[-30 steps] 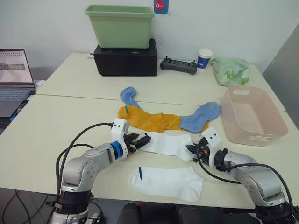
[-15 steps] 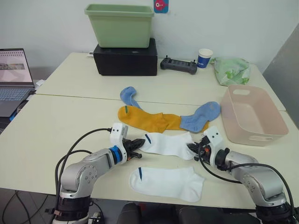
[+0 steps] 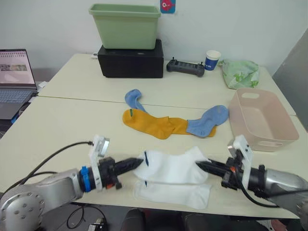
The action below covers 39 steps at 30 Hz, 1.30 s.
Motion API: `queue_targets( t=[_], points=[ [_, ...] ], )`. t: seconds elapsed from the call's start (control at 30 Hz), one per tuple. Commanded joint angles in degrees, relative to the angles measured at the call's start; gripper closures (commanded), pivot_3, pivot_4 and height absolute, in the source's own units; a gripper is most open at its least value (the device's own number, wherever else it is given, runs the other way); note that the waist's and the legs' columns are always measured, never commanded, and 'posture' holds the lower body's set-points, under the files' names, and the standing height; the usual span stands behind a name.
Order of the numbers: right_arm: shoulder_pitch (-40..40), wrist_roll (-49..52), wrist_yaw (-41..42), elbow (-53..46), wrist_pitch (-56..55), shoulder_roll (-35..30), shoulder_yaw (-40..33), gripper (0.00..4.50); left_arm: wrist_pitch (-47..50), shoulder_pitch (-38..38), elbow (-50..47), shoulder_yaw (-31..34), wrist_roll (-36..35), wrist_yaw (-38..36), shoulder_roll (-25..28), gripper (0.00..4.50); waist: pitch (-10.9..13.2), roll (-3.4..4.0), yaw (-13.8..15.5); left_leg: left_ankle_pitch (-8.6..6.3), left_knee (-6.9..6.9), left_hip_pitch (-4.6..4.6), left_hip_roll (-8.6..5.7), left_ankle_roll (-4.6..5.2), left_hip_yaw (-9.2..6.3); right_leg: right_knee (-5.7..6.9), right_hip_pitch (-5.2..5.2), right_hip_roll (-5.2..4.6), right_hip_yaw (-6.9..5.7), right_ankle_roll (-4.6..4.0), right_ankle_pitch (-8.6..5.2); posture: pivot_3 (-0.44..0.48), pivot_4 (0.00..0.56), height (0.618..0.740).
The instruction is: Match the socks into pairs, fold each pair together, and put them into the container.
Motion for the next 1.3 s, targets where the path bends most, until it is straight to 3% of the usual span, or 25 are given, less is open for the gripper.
queue_targets(
  t=[0.03, 0.23, 0.37, 0.63, 1.03, 1.1, 1.2, 1.3],
  points=[
    [3.07, 3.22, -2.92, -3.37, -1.86, -1.73, 0.5, 4.5, -3.97, 2.98, -4.84, -3.41, 0.53, 2.04, 0.42, 4.48, 0.0, 0.0, 0.04, 0.0, 0.01, 0.0, -0.01, 0.0, 0.03, 0.0, 0.0, 0.0, 0.0, -0.02, -0.02, 0.0, 0.15, 0.719],
    [5.63, -9.34, -5.44, -1.24, -8.15, -2.77, 11.43, 4.5, -10.63, 6.57, -5.44, -11.98, 16.31, 1.31, -1.43, 4.48, -0.01, -0.07, 0.02, 0.05, 0.01, 0.6, -0.04, 0.06, 0.25, -0.02, 0.09, 0.01, 0.26, -0.43, -0.09, 0.0, 0.15, 0.719],
    [7.33, -18.07, -3.97, 0.8, -13.96, -4.73, 18.0, 4.5, -14.88, 9.98, -5.46, -13.94, 23.11, -2.27, -1.38, 4.48, -0.04, -0.12, 0.03, 0.04, -0.04, 0.58, -0.02, 0.04, 0.3, -0.05, 0.01, -0.02, 0.34, -0.54, -0.16, 0.0, 0.15, 0.719],
    [8.87, -22.96, -0.9, 2.98, -17.99, -6.6, 20.33, 4.5, -21.33, 12.01, -2.07, -16.02, 32.7, -6.99, -2.09, 4.48, -0.04, -0.12, 0.04, 0.03, -0.19, 0.53, 0.01, 0.04, 0.32, -0.06, -0.04, 0.01, 0.21, -0.63, -0.33, 0.0, 0.15, 0.719],
    [8.53, -23.05, -0.46, 1.99, -16.22, -7.75, 20.53, 4.5, -22.89, 11.43, -2.04, -18.63, 37.86, -9.87, -3.08, 4.48, -0.03, -0.16, 0.03, 0.03, -0.15, 0.53, 0.01, 0.04, 0.33, -0.05, -0.03, 0.0, 0.24, -0.6, -0.31, 0.0, 0.15, 0.719],
    [8.69, -23.84, -0.27, 1.78, -16.74, -8.18, 20.71, 4.02, -23.04, 11.8, -2.37, -19.0, 39.09, -10.13, -2.73, 4.5, -0.03, -0.16, 0.04, 0.03, -0.15, 0.53, 0.01, 0.04, 0.32, -0.06, -0.02, 0.0, 0.23, -0.6, -0.31, 0.0, 0.15, 0.719],
    [9.1, -25.1, 0.53, 1.62, -18.43, -8.62, 19.86, 3.13, -25.49, 12.77, -3.87, -18.57, 41.42, -12.49, -1.54, 3.9, -0.03, -0.17, 0.04, 0.03, -0.15, 0.53, 0.01, 0.04, 0.32, -0.06, -0.03, 0.0, 0.23, -0.6, -0.31, 0.0, 0.15, 0.719],
    [9.88, -23.41, 2.0, 1.3, -19.39, -8.54, 16.74, 2.06, -25.96, 13.61, -6.15, -15.5, 39.8, -15.64, 0.77, 2.99, -0.02, -0.18, 0.04, 0.03, -0.16, 0.53, 0.03, 0.04, 0.31, -0.05, -0.03, 0.0, 0.22, -0.6, -0.31, 0.0, 0.15, 0.719]
  ],
)
